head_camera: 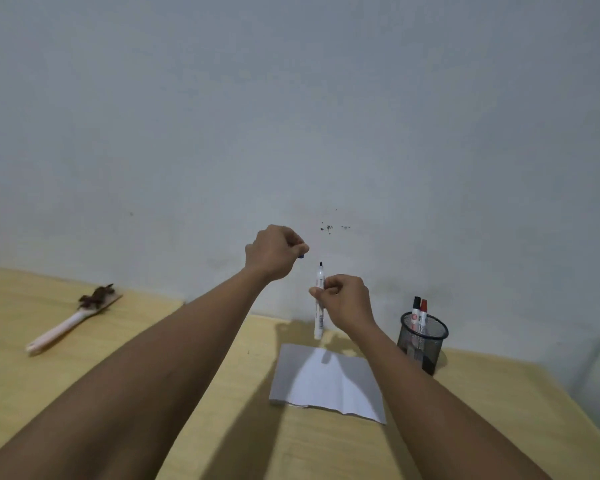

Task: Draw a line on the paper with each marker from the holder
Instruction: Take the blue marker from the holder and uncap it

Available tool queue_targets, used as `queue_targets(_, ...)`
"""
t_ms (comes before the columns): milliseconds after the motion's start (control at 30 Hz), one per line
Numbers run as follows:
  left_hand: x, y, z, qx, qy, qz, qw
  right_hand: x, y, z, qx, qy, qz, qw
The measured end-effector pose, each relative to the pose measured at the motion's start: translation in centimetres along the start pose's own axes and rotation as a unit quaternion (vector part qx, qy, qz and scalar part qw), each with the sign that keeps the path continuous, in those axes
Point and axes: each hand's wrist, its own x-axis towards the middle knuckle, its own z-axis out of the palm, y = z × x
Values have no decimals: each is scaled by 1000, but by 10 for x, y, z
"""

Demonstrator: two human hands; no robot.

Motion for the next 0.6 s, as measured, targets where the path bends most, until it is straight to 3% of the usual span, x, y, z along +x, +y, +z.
queue_targets(267, -34, -122, 57, 96, -79, -66, 990, 11, 52, 20, 30, -39, 25, 998)
queue_targets(600, -41, -161, 73, 143, -123, -61, 980, 23, 65, 40, 119, -79, 19, 990)
